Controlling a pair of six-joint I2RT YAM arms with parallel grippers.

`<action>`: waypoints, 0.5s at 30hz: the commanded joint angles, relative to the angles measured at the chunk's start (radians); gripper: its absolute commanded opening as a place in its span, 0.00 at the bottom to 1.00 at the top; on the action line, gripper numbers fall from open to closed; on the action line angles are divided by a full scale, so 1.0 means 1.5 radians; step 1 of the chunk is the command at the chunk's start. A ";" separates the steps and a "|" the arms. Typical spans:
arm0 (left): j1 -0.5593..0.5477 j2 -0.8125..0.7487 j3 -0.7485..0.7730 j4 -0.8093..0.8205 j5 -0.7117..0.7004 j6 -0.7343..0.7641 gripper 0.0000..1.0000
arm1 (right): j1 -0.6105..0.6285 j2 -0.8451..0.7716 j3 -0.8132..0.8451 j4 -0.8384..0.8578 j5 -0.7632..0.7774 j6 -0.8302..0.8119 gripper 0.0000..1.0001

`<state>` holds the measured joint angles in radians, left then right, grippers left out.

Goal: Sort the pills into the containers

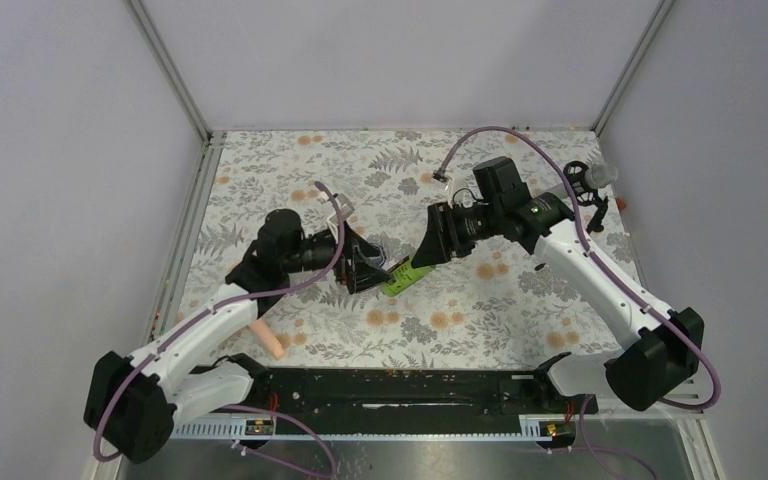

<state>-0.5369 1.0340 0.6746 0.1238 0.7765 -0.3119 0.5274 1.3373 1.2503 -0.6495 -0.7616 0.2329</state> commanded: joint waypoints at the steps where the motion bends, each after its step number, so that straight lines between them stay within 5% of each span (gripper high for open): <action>1: -0.002 0.076 0.071 0.012 0.146 -0.007 0.86 | 0.014 -0.001 0.048 0.047 -0.086 -0.036 0.13; 9: -0.003 0.147 0.128 -0.040 0.253 -0.008 0.73 | 0.025 0.010 0.048 0.170 -0.116 -0.005 0.14; 12: -0.002 0.146 0.126 -0.035 0.242 -0.006 0.44 | 0.030 0.015 0.036 0.215 -0.112 0.019 0.14; 13: -0.002 0.144 0.125 -0.032 0.226 -0.005 0.31 | 0.030 0.016 0.034 0.219 -0.100 0.028 0.20; 15: -0.002 0.137 0.122 -0.030 0.184 -0.005 0.09 | 0.030 0.015 0.023 0.233 -0.058 0.048 0.57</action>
<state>-0.5373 1.2507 0.8268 0.0551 1.1252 -0.3149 0.5549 1.3682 1.2793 -0.4488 -0.8818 0.2253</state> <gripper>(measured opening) 0.494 0.582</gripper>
